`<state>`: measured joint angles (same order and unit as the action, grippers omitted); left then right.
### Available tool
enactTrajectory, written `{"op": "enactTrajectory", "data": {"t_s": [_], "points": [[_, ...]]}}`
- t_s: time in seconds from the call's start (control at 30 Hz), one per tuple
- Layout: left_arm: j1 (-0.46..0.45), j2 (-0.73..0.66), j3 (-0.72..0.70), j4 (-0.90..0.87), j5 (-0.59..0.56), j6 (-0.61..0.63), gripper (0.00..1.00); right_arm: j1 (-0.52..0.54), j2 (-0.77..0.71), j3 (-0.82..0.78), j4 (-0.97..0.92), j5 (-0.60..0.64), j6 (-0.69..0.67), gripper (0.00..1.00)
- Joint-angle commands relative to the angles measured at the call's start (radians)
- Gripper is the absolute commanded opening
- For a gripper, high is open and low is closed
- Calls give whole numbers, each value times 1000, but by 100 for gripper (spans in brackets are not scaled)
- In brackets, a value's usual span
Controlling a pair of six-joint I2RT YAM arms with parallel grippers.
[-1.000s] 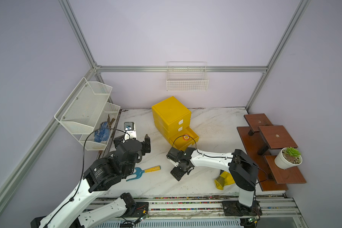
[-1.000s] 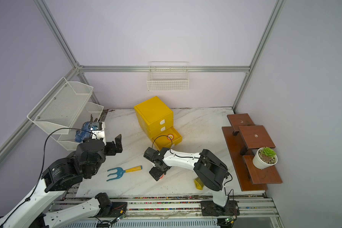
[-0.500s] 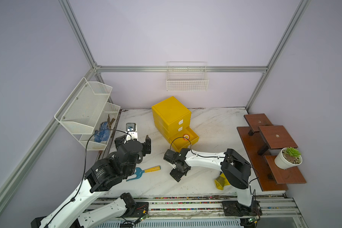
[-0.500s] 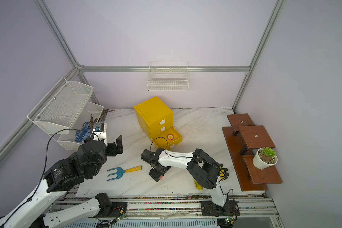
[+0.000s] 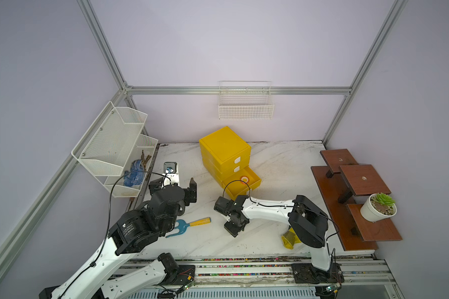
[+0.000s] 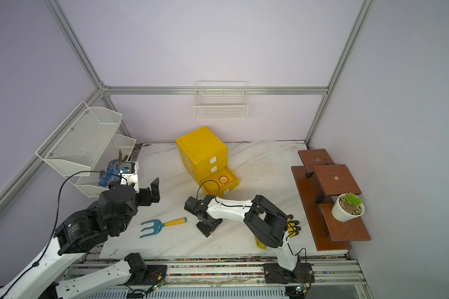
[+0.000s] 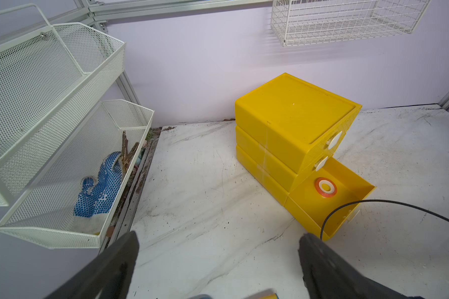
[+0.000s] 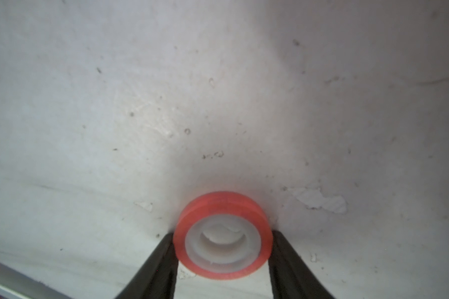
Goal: Place the transparent tape into the drawer according to color
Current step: Pick up the tape from the drawer.
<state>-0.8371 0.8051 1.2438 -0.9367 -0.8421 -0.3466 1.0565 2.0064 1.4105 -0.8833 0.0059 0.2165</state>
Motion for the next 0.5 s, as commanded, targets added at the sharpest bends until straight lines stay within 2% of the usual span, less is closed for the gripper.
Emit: {"op": "enactTrajectory", "data": {"t_s": [0.0,0.3,0.47], "points": [[7,-11,-16,18,-17,18,100,-1,-9,-10,68,-21,14,52],[7,-1,-45,-3,-19,-8,100,-53,-203,-36,182,-25,71,50],[9,0,-61,0,-4,-25,100,-126,-295,1,208,109,78,50]]}}
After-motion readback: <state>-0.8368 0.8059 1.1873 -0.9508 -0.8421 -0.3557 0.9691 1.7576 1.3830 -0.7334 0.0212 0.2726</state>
